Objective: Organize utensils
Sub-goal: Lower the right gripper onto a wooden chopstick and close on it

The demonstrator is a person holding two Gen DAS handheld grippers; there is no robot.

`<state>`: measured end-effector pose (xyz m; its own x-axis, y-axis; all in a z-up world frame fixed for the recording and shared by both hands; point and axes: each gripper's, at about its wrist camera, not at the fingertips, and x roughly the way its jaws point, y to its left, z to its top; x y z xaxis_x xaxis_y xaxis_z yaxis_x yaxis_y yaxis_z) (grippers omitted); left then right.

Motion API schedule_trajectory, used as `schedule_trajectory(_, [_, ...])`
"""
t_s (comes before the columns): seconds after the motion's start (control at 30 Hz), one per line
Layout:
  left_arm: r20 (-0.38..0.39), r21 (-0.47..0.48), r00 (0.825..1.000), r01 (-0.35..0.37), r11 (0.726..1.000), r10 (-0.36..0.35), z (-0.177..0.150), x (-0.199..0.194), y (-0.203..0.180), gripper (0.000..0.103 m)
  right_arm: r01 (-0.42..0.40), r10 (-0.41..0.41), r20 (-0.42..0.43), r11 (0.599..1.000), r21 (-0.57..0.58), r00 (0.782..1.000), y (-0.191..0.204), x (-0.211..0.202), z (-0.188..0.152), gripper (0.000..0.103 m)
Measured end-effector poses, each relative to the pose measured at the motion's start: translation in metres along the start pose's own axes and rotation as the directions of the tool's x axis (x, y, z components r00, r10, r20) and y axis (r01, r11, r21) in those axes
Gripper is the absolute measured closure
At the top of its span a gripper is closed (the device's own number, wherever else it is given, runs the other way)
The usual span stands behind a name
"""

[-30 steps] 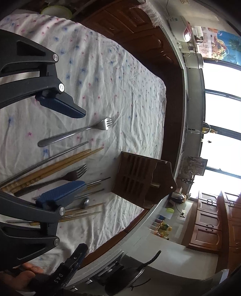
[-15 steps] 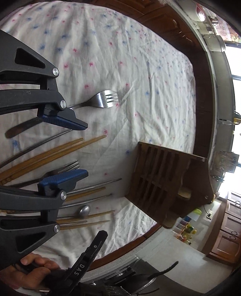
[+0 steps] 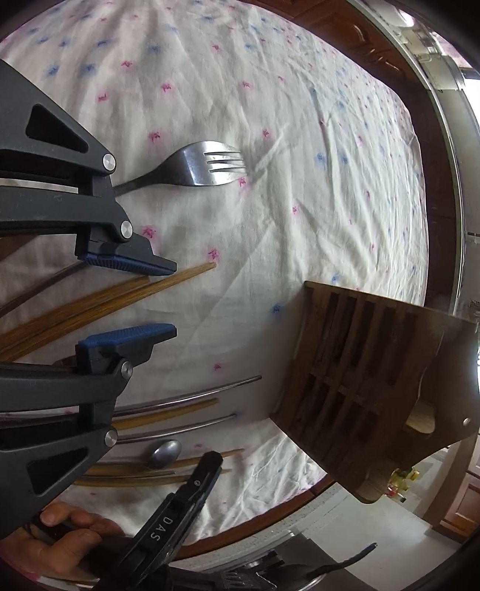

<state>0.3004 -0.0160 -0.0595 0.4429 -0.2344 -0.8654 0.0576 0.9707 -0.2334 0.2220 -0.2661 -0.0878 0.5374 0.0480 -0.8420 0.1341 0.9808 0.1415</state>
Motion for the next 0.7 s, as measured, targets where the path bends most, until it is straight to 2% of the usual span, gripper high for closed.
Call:
schedule_trajectory(0.13, [0.001,0.023,1.000,-0.017,1.000,0.017,0.005,0.007,-0.008,0.078,0.030,-0.030,0.005,0.999,-0.027,1.000,0.006,0.002,-0.001,0.086])
schedule_trajectory(0.27, [0.013,0.069,0.999,-0.034,0.997,0.034,0.005,0.012,-0.017,0.082,0.051,-0.050,0.021,0.997,-0.059,0.999,0.011,0.004,0.000,0.094])
schedule_trajectory(0.37, [0.020,0.076,0.999,-0.047,0.996,0.045,0.005,0.014,-0.017,0.093,0.042,-0.041,0.024,0.998,-0.053,0.999,0.011,0.003,0.000,0.095])
schedule_trajectory(0.57, [0.028,0.091,0.999,-0.047,0.995,0.044,0.004,0.016,-0.017,0.097,-0.042,0.041,0.030,0.999,0.016,0.999,0.004,-0.003,0.000,0.097])
schedule_trajectory(0.7, [0.039,0.067,0.999,-0.016,0.998,0.013,0.003,0.005,-0.012,0.099,-0.079,0.077,0.062,0.997,0.018,0.995,0.005,-0.021,0.000,0.097])
